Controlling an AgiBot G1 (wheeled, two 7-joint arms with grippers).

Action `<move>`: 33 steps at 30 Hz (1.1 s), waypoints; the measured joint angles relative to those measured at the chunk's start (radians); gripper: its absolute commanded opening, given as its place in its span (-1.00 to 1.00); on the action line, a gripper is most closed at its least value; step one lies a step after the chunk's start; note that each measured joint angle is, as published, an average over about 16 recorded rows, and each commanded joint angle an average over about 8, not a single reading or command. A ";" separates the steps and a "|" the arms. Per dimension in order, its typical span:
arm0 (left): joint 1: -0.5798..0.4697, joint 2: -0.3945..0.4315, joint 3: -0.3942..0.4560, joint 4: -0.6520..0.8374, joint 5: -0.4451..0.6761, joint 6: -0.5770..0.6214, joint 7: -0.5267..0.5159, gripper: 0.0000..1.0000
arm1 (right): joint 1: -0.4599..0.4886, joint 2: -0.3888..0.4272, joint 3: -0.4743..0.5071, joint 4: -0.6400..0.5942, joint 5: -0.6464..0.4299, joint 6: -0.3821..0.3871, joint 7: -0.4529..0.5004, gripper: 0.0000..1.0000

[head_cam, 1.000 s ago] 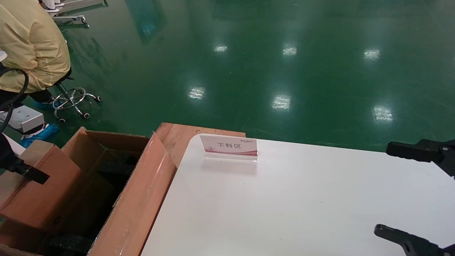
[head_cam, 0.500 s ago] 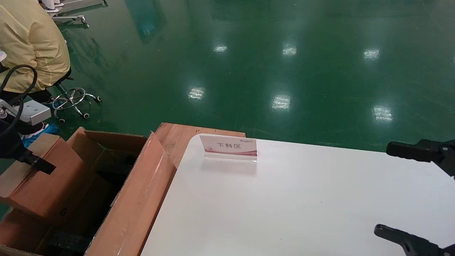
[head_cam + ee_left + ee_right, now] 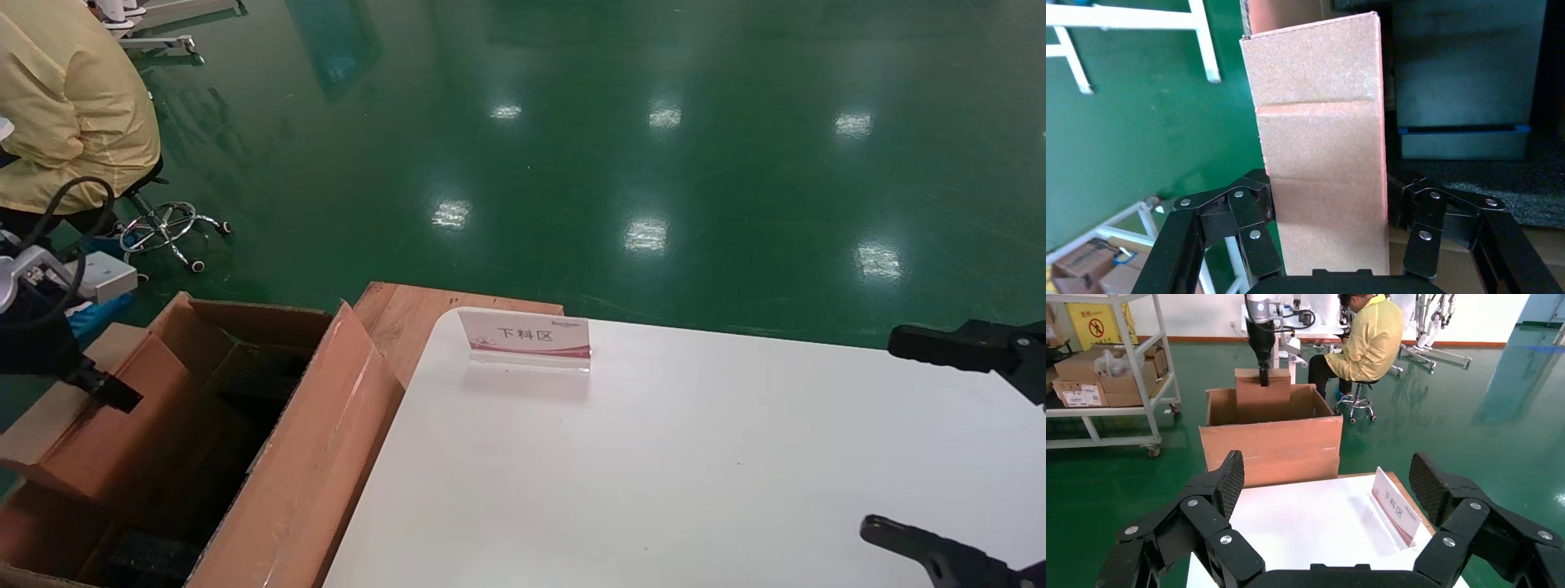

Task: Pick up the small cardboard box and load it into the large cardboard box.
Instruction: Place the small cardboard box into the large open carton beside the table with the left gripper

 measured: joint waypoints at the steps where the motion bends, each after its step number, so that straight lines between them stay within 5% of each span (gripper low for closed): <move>1: 0.012 0.004 -0.002 0.014 -0.009 -0.002 0.006 -1.00 | 0.000 0.000 0.000 0.000 0.000 0.000 0.000 1.00; 6: 0.069 0.025 -0.010 0.081 -0.046 -0.011 0.035 -0.92 | 0.000 0.000 0.000 0.000 0.000 0.000 0.000 1.00; 14: 0.124 0.058 -0.017 0.156 -0.078 -0.011 0.068 1.00 | 0.000 0.000 -0.001 0.000 0.001 0.000 0.000 1.00; 33: 0.125 0.058 -0.015 0.159 -0.075 -0.008 0.071 1.00 | 0.000 0.000 -0.001 0.000 0.001 0.001 0.000 1.00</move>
